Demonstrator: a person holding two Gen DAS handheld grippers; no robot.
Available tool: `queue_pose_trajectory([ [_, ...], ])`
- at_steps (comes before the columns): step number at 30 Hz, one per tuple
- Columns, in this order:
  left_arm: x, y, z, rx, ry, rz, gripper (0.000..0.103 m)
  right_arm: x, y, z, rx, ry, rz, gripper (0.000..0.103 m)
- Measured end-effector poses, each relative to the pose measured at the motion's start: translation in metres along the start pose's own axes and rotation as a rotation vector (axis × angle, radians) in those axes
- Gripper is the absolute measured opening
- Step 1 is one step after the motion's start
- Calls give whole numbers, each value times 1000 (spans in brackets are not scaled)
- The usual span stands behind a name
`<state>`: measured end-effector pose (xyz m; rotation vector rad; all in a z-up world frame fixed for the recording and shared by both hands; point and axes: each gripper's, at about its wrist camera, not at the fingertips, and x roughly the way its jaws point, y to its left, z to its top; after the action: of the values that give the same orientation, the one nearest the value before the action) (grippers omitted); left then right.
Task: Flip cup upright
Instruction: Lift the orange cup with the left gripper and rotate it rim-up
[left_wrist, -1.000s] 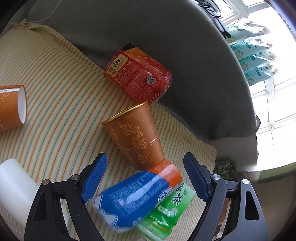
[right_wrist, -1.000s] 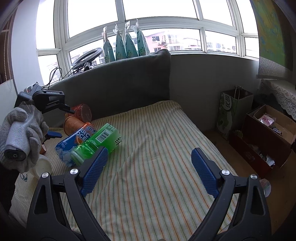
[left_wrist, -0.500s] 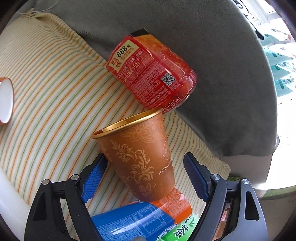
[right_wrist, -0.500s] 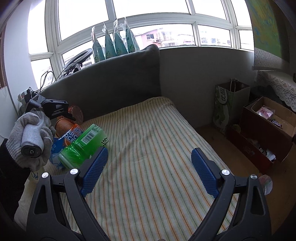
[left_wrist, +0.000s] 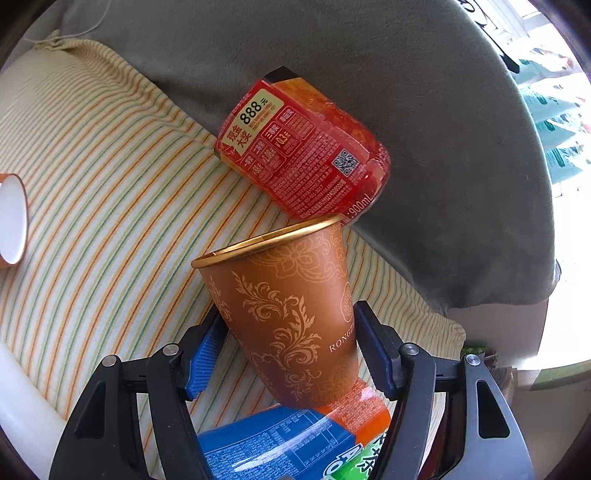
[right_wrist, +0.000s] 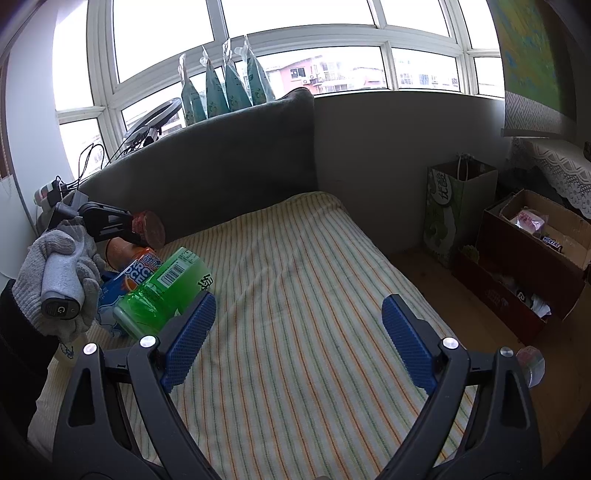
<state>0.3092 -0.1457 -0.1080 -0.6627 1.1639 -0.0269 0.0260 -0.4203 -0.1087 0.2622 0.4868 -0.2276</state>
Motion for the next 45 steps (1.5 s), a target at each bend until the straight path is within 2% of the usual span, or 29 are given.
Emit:
queue_pose_trajectory([
  [8, -20, 14, 0, -19, -18, -40, 68, -7, 5, -1, -8, -8, 1, 94],
  [17, -82, 41, -6, 23, -25, -116, 68, -16, 13, 0, -15, -23, 11, 94],
  [25, -132, 64, -38, 73, -11, -168, 68, -28, 28, -5, -42, -30, 37, 94],
  [29, -126, 61, -57, 98, -1, -183, 68, -35, 33, -8, -46, -33, 46, 94],
  [33, -138, 68, -79, 110, 48, -199, 68, -44, 37, -11, -53, -41, 50, 94],
  [38, -151, 79, -106, 120, 63, -206, 68, -53, 42, -14, -65, -48, 52, 94],
  [45, -146, 96, -143, 137, 110, -184, 68, -60, 53, -21, -99, -41, 67, 94],
])
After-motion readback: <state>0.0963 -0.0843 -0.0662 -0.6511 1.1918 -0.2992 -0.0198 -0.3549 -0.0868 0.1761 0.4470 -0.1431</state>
